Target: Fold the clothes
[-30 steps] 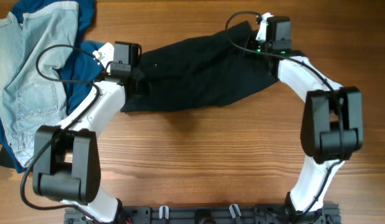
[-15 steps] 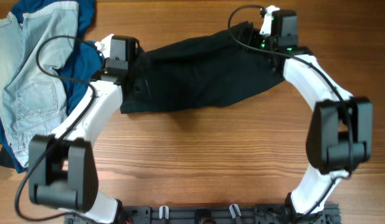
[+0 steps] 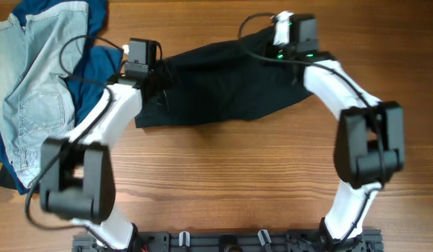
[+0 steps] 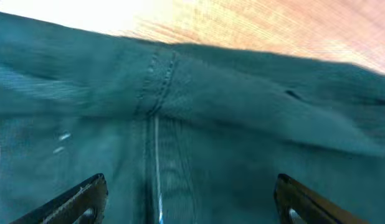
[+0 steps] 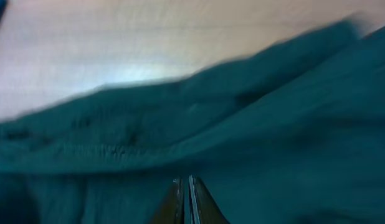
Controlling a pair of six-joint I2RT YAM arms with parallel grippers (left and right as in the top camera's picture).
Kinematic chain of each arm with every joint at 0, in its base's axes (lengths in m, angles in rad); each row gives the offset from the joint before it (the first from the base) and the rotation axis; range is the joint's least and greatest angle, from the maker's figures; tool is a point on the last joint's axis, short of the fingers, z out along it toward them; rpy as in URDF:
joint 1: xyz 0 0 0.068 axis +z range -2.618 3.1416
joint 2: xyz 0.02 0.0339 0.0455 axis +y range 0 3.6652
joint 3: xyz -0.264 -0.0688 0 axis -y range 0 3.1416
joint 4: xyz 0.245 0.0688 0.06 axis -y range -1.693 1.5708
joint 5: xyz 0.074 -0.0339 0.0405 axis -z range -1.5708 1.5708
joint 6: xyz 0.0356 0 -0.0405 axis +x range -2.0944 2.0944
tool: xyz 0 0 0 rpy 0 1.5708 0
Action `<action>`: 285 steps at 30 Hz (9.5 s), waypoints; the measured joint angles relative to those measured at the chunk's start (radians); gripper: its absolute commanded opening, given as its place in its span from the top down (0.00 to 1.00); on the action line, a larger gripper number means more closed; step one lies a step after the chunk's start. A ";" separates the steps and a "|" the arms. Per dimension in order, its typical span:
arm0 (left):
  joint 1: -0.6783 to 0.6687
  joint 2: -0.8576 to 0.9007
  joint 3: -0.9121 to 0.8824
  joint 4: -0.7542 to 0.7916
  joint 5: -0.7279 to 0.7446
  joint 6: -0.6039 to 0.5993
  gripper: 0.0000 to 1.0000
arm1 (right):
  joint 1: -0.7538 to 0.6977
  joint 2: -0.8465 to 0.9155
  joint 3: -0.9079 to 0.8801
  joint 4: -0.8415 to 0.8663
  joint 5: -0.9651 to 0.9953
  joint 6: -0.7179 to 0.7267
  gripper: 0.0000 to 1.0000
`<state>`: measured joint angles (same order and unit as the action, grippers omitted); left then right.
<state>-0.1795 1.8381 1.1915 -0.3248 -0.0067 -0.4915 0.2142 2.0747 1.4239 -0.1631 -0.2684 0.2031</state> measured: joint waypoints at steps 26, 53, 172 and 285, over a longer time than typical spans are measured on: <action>-0.005 0.113 -0.001 0.184 -0.044 0.027 0.00 | -0.075 0.192 0.010 0.226 0.090 0.197 0.96; 0.048 -0.050 0.076 -0.317 0.023 0.115 0.00 | -0.121 -0.006 0.035 -0.510 -0.063 0.061 0.32; 0.129 0.061 0.663 -0.839 0.167 0.439 0.96 | -0.251 0.133 0.005 -0.363 -0.452 -0.044 0.96; 0.269 0.262 0.673 -0.730 0.142 0.250 0.00 | -0.106 0.074 0.051 -0.367 -0.325 0.222 0.96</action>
<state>0.0898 2.1006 1.8648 -1.0546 0.1352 -0.2413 0.1081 2.1487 1.4754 -0.5301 -0.5934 0.4252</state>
